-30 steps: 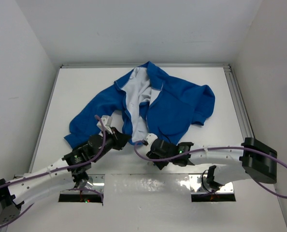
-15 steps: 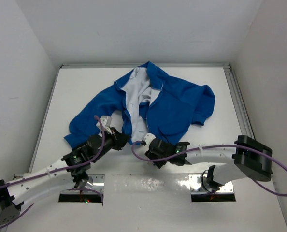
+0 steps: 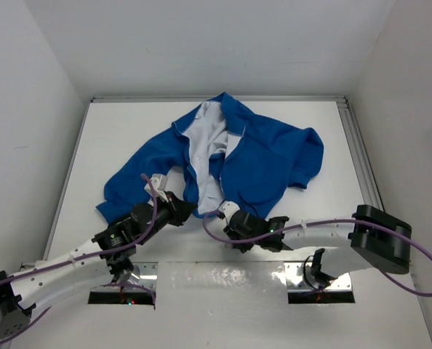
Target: Zip up the jacket
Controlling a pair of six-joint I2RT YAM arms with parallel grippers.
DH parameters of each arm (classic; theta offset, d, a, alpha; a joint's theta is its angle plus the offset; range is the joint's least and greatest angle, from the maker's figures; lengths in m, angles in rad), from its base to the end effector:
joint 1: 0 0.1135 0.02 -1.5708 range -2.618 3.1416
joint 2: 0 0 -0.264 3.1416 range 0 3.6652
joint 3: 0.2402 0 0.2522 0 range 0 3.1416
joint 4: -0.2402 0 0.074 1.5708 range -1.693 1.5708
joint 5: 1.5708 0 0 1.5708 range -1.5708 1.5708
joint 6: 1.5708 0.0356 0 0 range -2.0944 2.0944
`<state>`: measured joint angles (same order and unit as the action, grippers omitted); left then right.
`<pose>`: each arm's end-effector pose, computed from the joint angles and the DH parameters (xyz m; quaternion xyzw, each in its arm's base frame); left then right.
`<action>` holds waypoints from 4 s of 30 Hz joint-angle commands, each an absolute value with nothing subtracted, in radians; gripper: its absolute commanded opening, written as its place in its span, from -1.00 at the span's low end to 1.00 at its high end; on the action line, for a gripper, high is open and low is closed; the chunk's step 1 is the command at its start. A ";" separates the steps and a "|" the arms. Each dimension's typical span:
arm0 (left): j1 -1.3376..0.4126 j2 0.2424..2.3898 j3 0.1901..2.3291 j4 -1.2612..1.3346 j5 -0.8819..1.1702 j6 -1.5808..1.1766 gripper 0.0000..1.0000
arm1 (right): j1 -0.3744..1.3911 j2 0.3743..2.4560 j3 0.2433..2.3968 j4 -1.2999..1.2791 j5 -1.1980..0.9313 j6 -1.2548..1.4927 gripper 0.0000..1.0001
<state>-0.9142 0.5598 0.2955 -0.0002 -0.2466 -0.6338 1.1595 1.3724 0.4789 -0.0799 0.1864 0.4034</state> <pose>0.1004 -0.1160 0.2192 0.0361 0.7909 -0.3517 0.4995 0.0978 0.2078 0.1289 -0.3258 0.8945 0.1432 0.2706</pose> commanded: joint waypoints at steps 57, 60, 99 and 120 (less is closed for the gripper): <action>-0.905 0.927 0.514 0.379 -0.131 -0.549 -1.00 | 1.166 0.949 0.228 0.882 0.449 0.302 -1.00; -0.925 0.890 0.534 0.377 -0.049 -0.568 -1.00 | 1.167 1.043 0.270 0.856 0.549 0.299 -1.00; -0.989 0.913 0.529 0.402 -0.176 -0.531 -1.00 | 1.166 0.951 0.210 0.966 0.471 0.321 -1.00; -0.989 0.931 0.476 0.472 -0.137 -0.552 -1.00 | 1.167 0.876 0.181 0.930 0.486 0.328 -1.00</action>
<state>-0.9810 0.9333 0.4747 0.3943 -0.1631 -0.5499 1.1610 0.8913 0.1673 0.8852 0.4900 0.3141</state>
